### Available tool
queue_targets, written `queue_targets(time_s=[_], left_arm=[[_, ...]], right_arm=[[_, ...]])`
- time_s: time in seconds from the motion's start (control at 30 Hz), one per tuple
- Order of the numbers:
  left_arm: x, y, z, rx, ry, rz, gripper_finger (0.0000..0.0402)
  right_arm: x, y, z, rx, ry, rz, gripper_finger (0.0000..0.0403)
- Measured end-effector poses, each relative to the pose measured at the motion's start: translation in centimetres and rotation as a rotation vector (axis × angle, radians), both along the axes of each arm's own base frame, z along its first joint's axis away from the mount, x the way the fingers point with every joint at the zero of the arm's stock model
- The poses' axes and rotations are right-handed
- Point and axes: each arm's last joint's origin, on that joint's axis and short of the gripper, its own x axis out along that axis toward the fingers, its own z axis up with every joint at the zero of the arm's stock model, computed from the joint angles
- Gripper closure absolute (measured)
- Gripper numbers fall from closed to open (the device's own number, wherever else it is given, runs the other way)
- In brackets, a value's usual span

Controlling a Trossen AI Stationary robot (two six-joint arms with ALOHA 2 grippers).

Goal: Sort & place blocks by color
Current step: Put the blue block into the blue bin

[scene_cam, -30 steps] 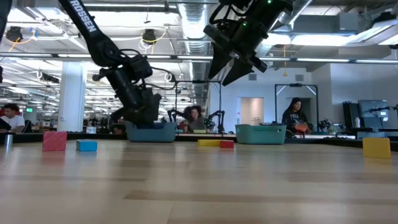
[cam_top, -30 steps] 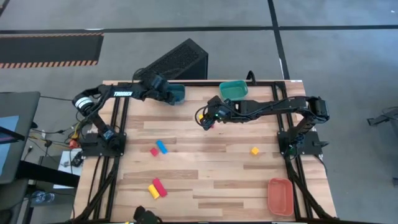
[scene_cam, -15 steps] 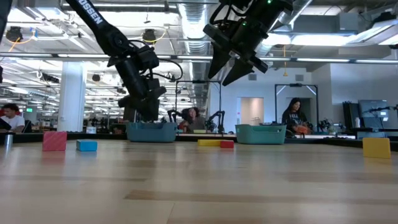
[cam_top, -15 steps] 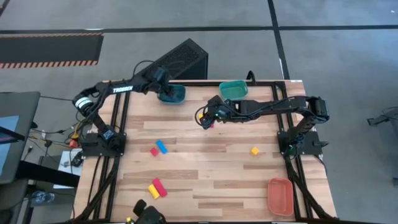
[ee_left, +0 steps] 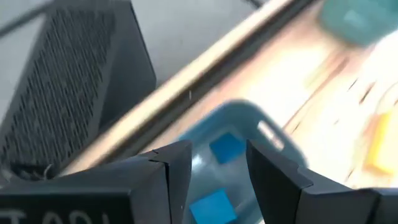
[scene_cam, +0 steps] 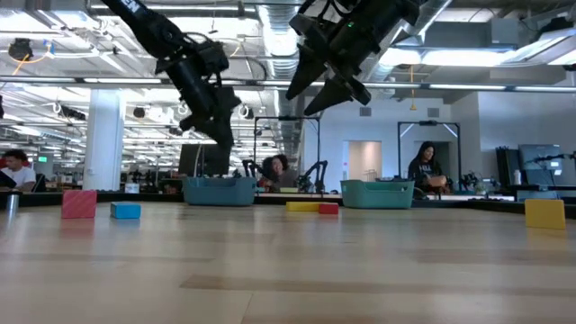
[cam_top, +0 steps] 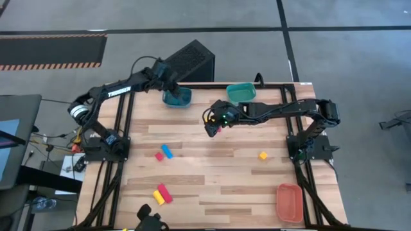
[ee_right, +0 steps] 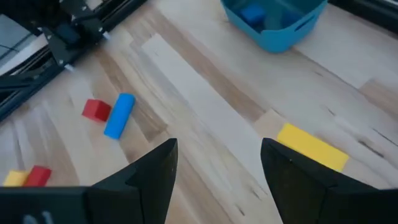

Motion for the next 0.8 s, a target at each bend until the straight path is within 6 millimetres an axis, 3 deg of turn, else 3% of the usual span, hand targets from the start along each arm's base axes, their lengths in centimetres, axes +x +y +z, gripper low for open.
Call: queue_targets(time_s=[0.3,0.57,0.8], left_arm=[[-2.0,-2.4,5.4,0.151,-0.163,-0.059,0.0297],[-4.5,-7.7,6.3,0.149,-0.286,-0.198,0.0300],[-7.4,-11.6,6.2,0.096,-0.340,-0.189,0.0296]], right_arm=[[1.0,1.5,-0.5,0.004,-0.149,0.045,0.0148],[3.9,2.7,-2.7,-0.007,-0.267,0.086,0.0148],[6.5,5.4,-6.9,0.003,-0.287,0.210,0.0152]])
